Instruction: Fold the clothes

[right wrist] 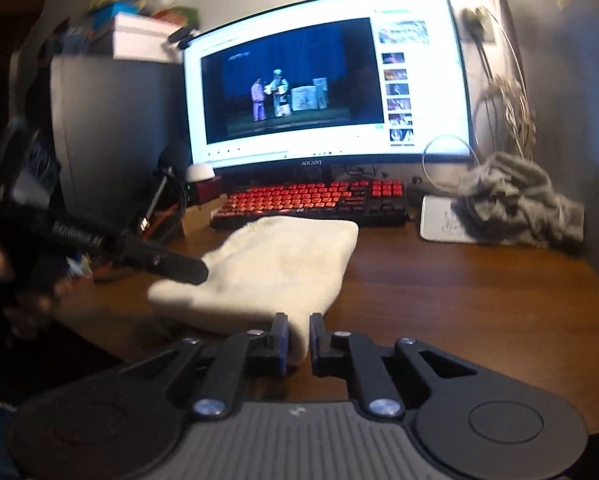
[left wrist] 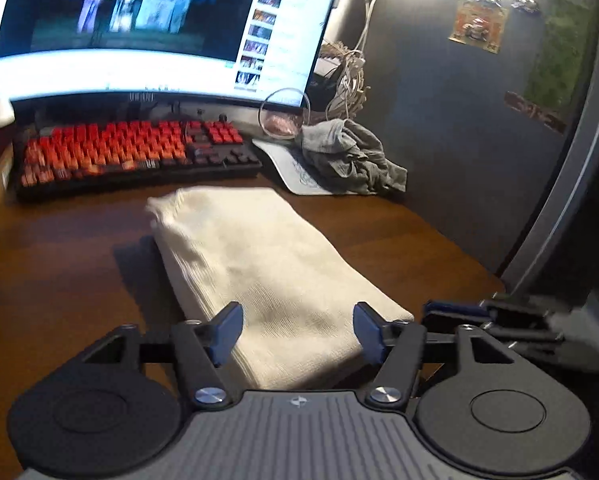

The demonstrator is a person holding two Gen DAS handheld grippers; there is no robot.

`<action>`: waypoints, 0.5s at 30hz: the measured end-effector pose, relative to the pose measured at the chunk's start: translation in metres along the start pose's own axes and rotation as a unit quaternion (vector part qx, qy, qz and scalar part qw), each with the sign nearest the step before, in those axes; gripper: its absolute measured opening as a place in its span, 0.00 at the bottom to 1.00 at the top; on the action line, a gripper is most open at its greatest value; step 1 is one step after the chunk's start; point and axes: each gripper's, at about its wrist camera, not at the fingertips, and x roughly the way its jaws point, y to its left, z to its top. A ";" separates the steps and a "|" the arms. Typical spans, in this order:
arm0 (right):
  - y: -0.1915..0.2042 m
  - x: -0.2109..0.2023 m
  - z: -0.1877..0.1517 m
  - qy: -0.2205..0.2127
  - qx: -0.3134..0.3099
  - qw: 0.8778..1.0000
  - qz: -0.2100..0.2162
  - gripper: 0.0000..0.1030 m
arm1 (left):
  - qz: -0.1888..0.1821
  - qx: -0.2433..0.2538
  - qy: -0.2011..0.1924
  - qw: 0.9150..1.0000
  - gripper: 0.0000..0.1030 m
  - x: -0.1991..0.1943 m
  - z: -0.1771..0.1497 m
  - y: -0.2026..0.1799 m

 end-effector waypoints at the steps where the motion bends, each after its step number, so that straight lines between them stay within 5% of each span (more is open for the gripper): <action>1: -0.002 -0.001 0.004 0.003 0.008 1.000 0.008 0.20 | 0.015 0.009 0.000 1.000 0.62 -0.002 0.001 -0.003; 5: -0.007 -0.008 0.022 0.014 0.029 0.999 0.033 0.35 | 0.058 0.015 0.018 0.998 0.76 -0.007 0.005 -0.007; 10: -0.005 -0.011 0.044 0.029 0.019 0.999 0.039 0.53 | 0.056 -0.007 0.035 0.998 0.84 -0.021 0.011 -0.002; 15: 0.010 -0.002 0.060 0.069 -0.041 0.996 -0.034 0.73 | 0.077 0.012 0.048 0.996 0.84 -0.028 0.018 0.000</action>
